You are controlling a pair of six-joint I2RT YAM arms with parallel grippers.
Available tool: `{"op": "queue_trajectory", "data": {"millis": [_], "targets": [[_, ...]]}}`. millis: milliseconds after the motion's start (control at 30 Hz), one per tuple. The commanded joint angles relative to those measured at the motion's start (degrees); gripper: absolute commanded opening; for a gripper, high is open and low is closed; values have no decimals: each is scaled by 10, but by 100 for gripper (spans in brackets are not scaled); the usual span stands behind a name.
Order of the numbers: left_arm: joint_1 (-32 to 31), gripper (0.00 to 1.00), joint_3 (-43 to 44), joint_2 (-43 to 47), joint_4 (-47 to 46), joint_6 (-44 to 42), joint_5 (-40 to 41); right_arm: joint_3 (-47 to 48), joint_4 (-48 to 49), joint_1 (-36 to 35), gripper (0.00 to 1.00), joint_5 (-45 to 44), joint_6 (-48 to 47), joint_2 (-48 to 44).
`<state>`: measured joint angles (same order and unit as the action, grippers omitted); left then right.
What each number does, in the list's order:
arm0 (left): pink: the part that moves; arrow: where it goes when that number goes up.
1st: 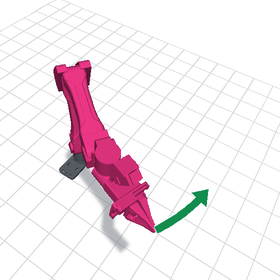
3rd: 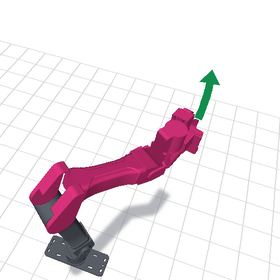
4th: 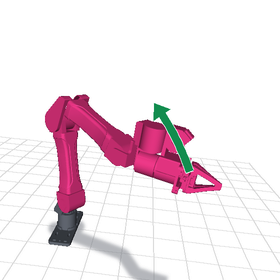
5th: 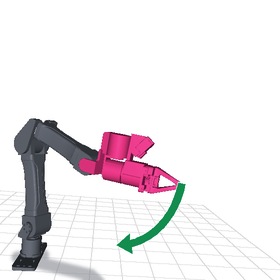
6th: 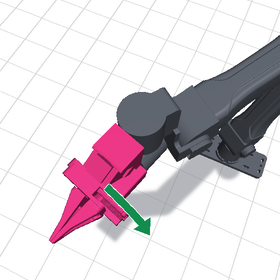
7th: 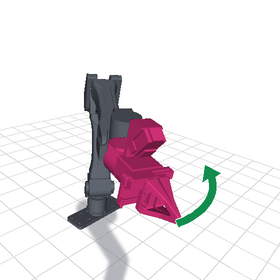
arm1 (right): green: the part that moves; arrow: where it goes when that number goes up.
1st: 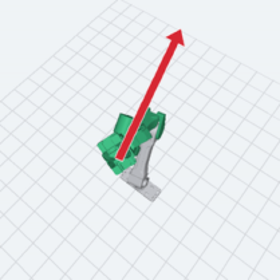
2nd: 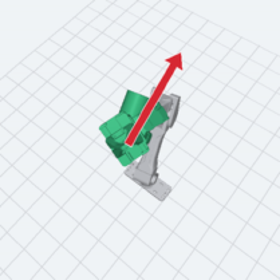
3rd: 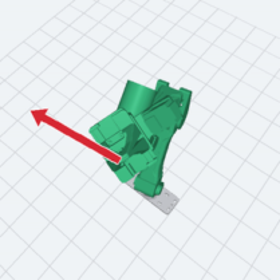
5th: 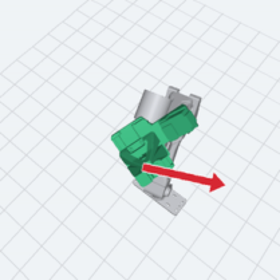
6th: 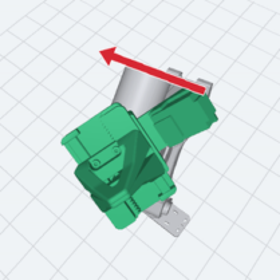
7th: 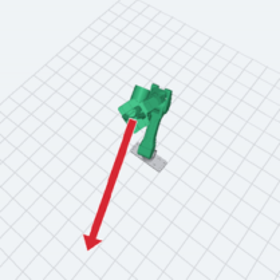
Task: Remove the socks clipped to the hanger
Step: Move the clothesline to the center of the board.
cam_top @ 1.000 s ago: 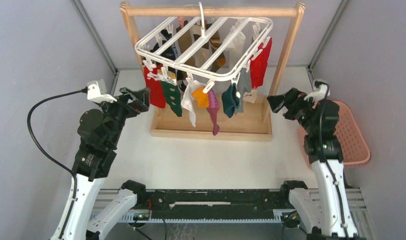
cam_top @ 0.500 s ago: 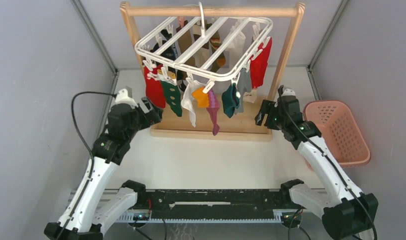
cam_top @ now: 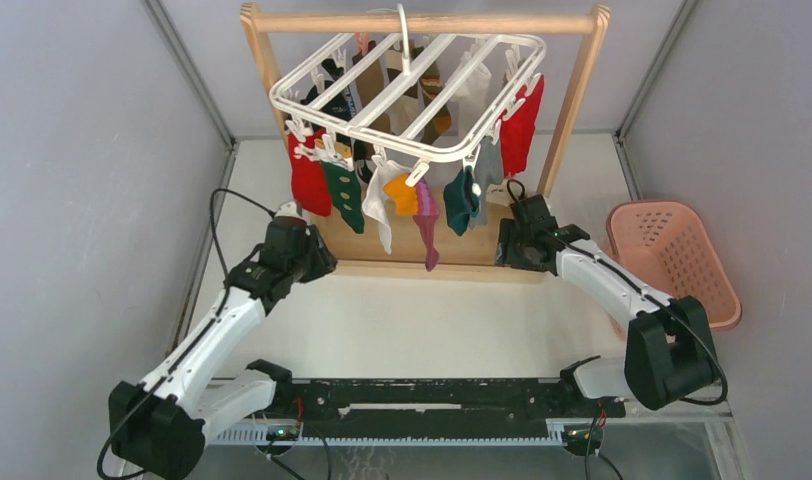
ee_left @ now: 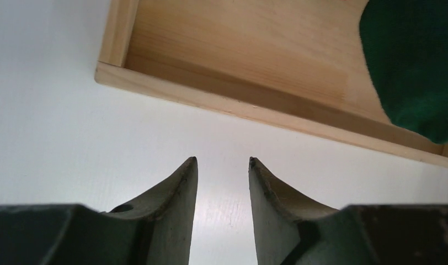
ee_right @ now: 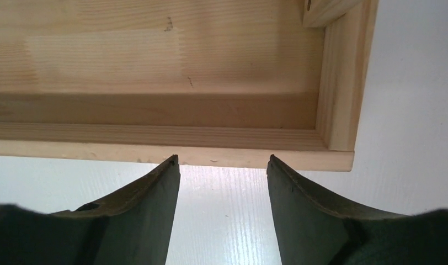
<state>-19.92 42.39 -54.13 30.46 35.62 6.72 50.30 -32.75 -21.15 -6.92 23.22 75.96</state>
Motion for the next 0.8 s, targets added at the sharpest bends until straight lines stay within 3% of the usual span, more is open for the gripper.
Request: {"op": "queue_trajectory", "data": {"millis": [0, 267, 533, 767], "targets": [[-23, 44, -3, -39, -49, 26, 17, 24, 13, -7, 66, 5, 15, 21], [-37, 46, 8, -119, -81, 33, 22, 29, -9, -17, 64, 6, 29, 51], [-43, 48, 2, -134, -93, 30, 32, 20, -27, -61, 64, -91, 33, -16], [-48, 49, -3, -116, -78, 28, 36, 18, -84, -69, 64, -91, 49, -19]]}}
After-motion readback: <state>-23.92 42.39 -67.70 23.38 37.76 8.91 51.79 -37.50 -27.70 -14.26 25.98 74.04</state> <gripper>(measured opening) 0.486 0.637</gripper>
